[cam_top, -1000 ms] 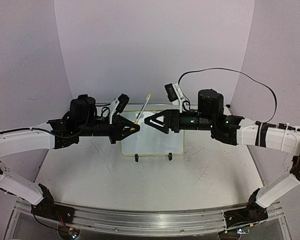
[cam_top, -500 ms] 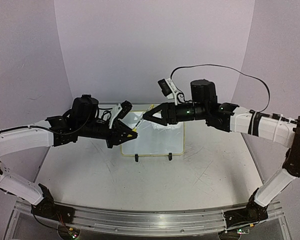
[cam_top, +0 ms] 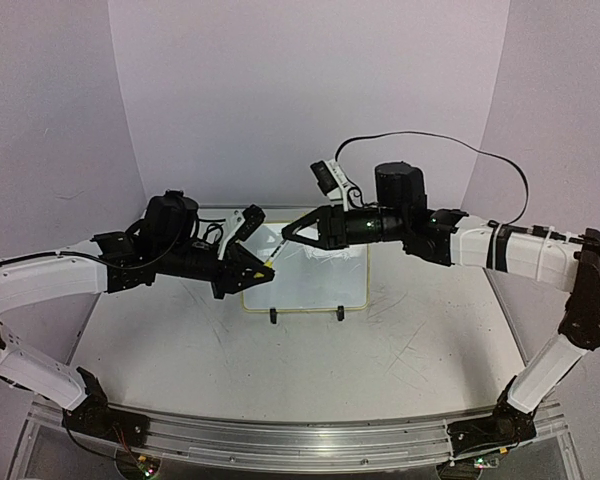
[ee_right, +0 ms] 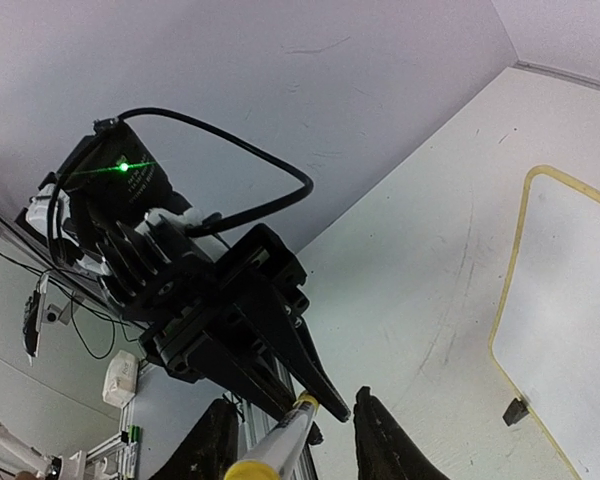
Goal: Write a sentence on the whiteboard
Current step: Open the pen cap from the whiteboard marker, then place the pen cap at the center of the board.
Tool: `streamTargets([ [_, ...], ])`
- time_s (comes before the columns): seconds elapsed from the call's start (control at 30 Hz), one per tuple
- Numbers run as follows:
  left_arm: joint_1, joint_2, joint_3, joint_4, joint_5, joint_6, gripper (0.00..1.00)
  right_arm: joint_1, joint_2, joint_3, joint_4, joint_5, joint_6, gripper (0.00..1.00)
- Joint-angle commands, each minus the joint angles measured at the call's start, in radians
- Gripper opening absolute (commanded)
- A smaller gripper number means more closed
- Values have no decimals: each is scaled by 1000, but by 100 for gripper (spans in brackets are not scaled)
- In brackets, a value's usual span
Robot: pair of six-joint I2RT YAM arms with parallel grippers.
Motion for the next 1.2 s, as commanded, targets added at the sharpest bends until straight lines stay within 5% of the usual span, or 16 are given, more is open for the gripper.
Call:
streamTargets([
  [0.0,4,3,42,1,0,1,0,4,10,-1,137,-22,67,34],
  [0.27,3,-9,27,-8,-47,-14,0,-17,-18,-43,164,-6,116,0],
  [0.67,8,-42,-77,-25,-138,-125,0,-427,-377,-247,191,11,196,0],
  [0.83,15,-111,-104,-32,-295,-195,0,-458,-454,-213,55,27,75,0],
  [0.97,82,-177,-150,-56,-559,-398,0,-459,-494,-241,36,78,40,0],
  [1.17,243,-149,-228,-222,-640,-728,0,-459,-500,-265,36,78,32,0],
])
